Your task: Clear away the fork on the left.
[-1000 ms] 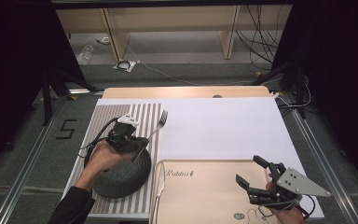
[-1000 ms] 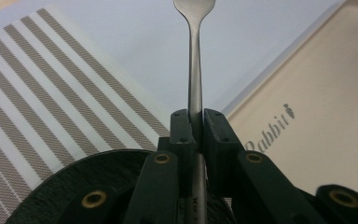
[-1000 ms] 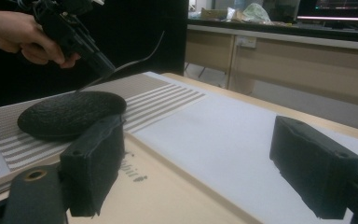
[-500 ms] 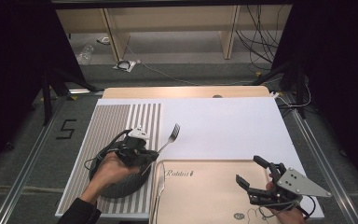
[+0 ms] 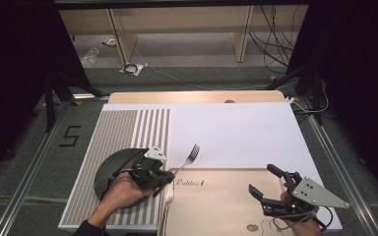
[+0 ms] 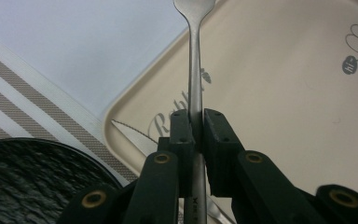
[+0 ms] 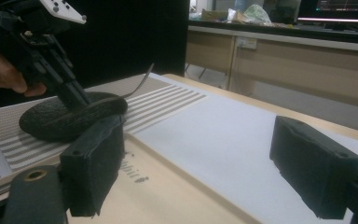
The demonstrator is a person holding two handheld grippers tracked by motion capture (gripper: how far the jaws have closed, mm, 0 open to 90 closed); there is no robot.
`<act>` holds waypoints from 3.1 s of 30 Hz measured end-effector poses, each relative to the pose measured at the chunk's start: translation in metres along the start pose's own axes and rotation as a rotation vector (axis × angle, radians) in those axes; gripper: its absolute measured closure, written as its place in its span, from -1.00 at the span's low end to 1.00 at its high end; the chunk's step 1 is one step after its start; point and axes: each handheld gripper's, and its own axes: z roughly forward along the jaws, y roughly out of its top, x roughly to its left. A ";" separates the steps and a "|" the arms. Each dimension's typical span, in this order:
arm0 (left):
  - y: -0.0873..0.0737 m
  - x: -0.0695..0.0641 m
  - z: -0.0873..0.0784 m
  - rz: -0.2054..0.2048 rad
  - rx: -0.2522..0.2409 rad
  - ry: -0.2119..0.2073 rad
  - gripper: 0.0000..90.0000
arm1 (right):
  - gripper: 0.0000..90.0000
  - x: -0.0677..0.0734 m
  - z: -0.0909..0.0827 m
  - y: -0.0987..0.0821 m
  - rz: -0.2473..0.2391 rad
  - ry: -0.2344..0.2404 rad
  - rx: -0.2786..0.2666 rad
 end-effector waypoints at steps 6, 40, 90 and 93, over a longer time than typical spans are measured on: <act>-0.005 -0.009 0.004 0.004 0.020 -0.023 0.83 | -0.58 0.000 0.000 0.000 -0.003 0.001 0.002; -0.019 -0.061 0.040 0.061 0.177 -0.133 0.82 | -0.58 0.000 0.000 0.000 -0.005 0.000 0.004; -0.030 -0.089 0.073 0.105 0.364 -0.181 0.59 | -0.58 0.002 0.001 0.000 0.000 0.005 0.001; -0.026 -0.090 0.069 0.111 0.301 -0.163 0.11 | -0.58 0.001 0.000 0.000 -0.001 0.005 0.001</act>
